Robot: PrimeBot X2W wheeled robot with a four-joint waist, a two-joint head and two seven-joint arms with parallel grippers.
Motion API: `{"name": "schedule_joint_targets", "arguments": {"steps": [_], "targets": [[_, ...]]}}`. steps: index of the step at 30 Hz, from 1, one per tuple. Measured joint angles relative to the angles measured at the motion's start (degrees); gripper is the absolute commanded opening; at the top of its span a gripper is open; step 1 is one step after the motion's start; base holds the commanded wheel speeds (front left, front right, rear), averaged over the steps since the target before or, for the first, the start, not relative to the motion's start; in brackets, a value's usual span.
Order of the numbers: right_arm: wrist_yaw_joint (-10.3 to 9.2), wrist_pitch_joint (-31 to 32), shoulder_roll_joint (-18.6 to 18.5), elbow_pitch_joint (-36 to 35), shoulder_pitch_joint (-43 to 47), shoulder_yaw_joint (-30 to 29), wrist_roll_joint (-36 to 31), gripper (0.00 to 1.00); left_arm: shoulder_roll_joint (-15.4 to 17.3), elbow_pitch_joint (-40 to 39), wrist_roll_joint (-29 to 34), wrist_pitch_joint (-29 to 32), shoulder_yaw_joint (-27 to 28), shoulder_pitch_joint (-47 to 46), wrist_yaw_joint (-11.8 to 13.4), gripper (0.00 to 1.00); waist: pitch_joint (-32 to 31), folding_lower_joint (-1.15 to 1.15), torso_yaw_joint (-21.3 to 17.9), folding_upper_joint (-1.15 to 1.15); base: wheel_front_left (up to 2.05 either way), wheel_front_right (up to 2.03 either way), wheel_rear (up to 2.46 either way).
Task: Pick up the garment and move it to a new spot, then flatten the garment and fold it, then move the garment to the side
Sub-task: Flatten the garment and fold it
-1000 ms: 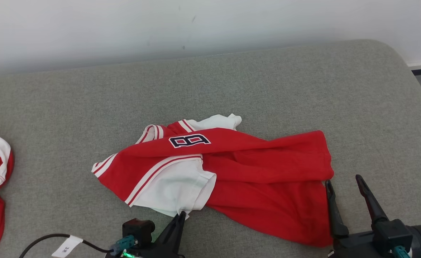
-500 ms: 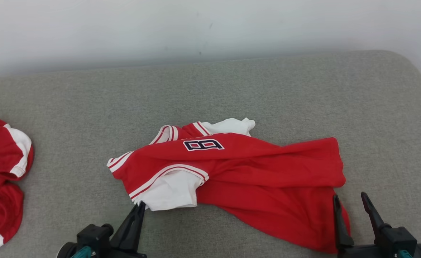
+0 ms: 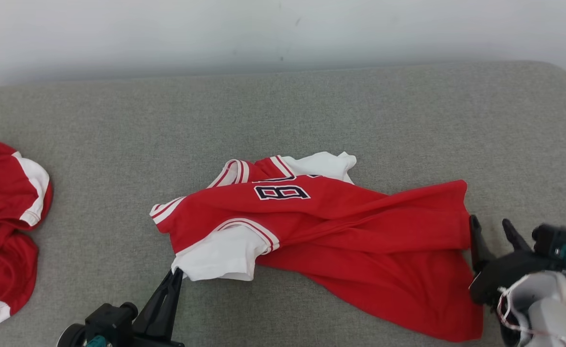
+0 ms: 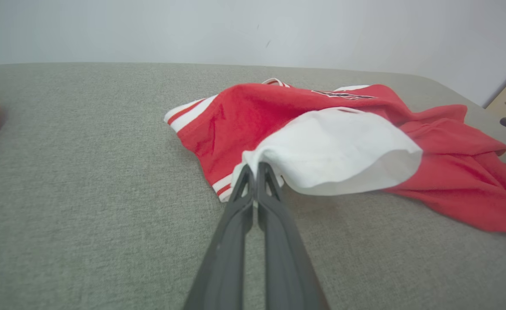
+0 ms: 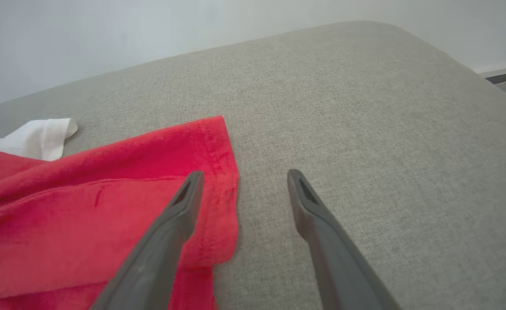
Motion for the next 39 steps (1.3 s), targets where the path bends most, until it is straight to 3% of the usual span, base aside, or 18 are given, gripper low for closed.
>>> {"name": "schedule_joint_targets", "arguments": {"steps": [11,13,14,15,18,19,20,21,31,39], "targets": [[0.00,12.1,-3.8,9.1,-8.3,4.6,-1.0,1.00,0.1,-0.9,0.0,0.4,-0.8,-0.2,0.0,0.00,0.5,0.00,1.5,0.00,0.00,0.00,0.00],[0.00,13.6,-3.7,10.2,-9.2,5.1,-1.5,0.95,0.1,-1.0,0.0,0.5,-1.0,-0.1,0.0,0.00,0.3,0.00,1.6,0.00,0.00,0.00,0.00],[0.01,14.3,-3.7,10.7,-9.5,5.4,-1.8,0.70,0.1,-1.1,0.0,0.5,-1.1,-0.1,0.0,0.00,0.2,0.00,1.6,0.00,0.00,0.00,0.00],[0.00,15.3,-3.7,11.5,-9.9,5.4,-2.0,0.54,0.1,-1.2,0.0,0.7,-1.1,-0.1,0.0,0.00,0.1,0.00,1.7,0.00,0.00,0.00,0.00],[0.00,16.1,-3.7,12.5,-11.1,5.4,-2.9,0.53,0.4,-1.6,-0.1,1.0,-1.1,-0.2,0.1,0.00,0.2,0.00,1.8,0.00,0.00,0.00,0.00],[0.00,16.1,-3.7,12.9,-11.6,5.5,-3.0,0.48,0.5,-1.8,-0.2,1.0,-1.1,-0.2,0.1,0.00,0.3,0.00,1.8,0.00,0.00,0.00,0.00],[0.00,16.1,-3.6,13.1,-12.0,5.8,-3.1,0.35,0.6,-2.0,-0.2,1.0,-1.0,-0.3,0.1,0.00,0.4,0.00,1.8,0.00,0.00,0.00,0.00],[0.00,16.1,-3.7,13.4,-12.4,6.2,-3.4,0.00,0.8,-2.1,-0.2,1.1,-1.0,-0.4,0.1,0.00,0.6,0.00,1.9,0.00,0.00,0.00,0.00],[0.00,12.6,-4.7,11.7,-13.9,8.3,-3.3,0.00,1.1,-3.7,-1.6,-0.2,0.7,-1.0,0.6,0.00,-0.2,0.00,1.8,0.00,0.00,0.00,0.00],[0.00,12.6,-7.5,-1.0,-13.7,10.6,7.5,0.00,2.5,-8.4,-8.1,1.2,5.8,-5.5,-1.0,0.00,-4.0,-0.01,1.3,0.00,0.00,0.00,0.00]]}}
